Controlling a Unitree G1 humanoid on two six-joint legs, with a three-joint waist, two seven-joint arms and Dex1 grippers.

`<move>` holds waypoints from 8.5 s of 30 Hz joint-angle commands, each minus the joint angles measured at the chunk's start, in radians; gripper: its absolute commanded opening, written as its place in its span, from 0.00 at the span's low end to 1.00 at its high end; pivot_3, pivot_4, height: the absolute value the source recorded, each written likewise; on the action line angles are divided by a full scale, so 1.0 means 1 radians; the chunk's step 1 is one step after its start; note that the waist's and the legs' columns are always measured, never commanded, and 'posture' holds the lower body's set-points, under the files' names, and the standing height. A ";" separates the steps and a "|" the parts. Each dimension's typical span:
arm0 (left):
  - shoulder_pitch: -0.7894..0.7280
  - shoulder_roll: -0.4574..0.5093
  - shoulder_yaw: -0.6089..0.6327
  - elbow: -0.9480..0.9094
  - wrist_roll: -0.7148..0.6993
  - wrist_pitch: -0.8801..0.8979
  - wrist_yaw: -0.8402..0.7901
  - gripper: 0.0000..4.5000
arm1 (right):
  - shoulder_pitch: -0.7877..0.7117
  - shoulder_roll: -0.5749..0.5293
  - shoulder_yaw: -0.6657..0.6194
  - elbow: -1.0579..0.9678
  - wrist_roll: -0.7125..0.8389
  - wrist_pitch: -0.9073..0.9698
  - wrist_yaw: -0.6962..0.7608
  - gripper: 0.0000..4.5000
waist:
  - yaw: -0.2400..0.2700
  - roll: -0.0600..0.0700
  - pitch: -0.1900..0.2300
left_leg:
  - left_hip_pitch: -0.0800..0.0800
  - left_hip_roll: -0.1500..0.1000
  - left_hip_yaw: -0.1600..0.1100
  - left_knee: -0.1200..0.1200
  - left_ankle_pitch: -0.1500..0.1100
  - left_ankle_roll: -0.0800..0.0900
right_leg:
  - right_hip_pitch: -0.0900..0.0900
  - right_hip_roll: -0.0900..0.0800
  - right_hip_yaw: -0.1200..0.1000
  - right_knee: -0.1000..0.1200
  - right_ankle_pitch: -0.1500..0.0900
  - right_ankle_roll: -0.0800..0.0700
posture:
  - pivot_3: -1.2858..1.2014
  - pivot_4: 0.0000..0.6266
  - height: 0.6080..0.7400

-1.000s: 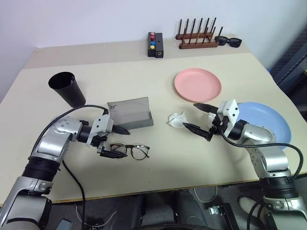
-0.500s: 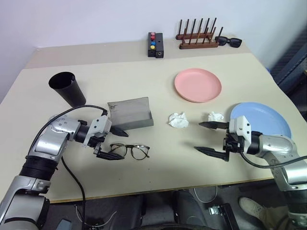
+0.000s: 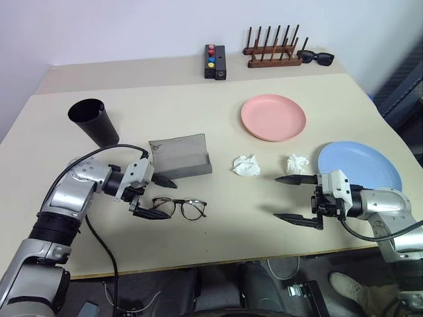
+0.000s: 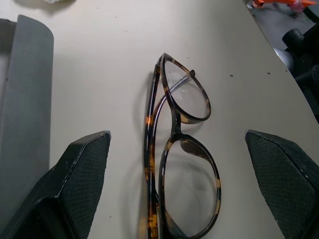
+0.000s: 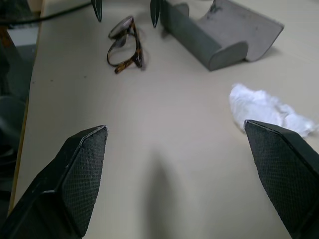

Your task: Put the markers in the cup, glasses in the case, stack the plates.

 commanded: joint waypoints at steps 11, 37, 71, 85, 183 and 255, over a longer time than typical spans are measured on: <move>-0.011 0.005 0.000 -0.020 -0.004 0.013 -0.017 0.69 | -0.004 0.028 -0.019 0.031 0.019 -0.088 0.026 1.00 | 0.000 0.000 0.000 | 0.000 0.000 0.000 0.000 0.000 0.000 | 0.000 0.000 0.000 0.000 0.000 0.000 | 0.52 0.24 1.00; 0.008 0.032 -0.009 -0.014 0.002 0.014 -0.024 0.58 | -0.027 0.022 -0.012 -0.151 0.026 0.074 -0.096 1.00 | 0.001 0.000 0.000 | 0.000 0.000 0.000 0.000 0.000 0.000 | 0.000 0.000 0.000 0.000 0.000 0.000 | 0.52 0.24 1.00; 0.014 -0.012 -0.025 -0.012 0.003 0.017 0.004 0.01 | -0.025 0.021 -0.015 -0.201 0.021 0.115 -0.143 1.00 | 0.004 0.002 -0.001 | 0.002 0.000 0.000 0.000 -0.002 0.003 | 0.002 0.000 0.000 0.000 0.000 0.000 | 0.52 0.24 1.00; -0.279 -0.035 0.099 0.131 -0.068 0.123 0.075 0.01 | -0.052 0.038 0.001 -0.144 0.007 0.084 -0.127 1.00 | 0.004 0.000 0.000 | 0.001 0.000 -0.001 0.001 0.000 0.000 | 0.002 0.000 -0.001 0.000 0.000 0.000 | 0.52 0.24 1.00; -0.527 -0.190 0.016 0.654 0.413 -0.334 0.578 0.01 | -0.080 0.080 0.038 -0.142 -0.015 0.071 -0.229 1.00 | 0.000 -0.001 0.001 | 0.000 -0.001 0.000 0.002 0.000 0.000 | 0.000 0.000 -0.001 0.001 0.000 0.001 | 0.52 0.24 1.00; -0.053 -0.180 0.132 -0.413 -0.141 0.331 0.401 0.97 | -0.114 0.003 -0.110 -0.108 -0.108 0.392 -0.580 1.00 | 0.006 0.000 0.000 | 0.000 -0.001 0.000 0.002 0.000 0.000 | 0.000 -0.001 0.001 0.001 0.000 0.001 | 0.52 0.24 1.00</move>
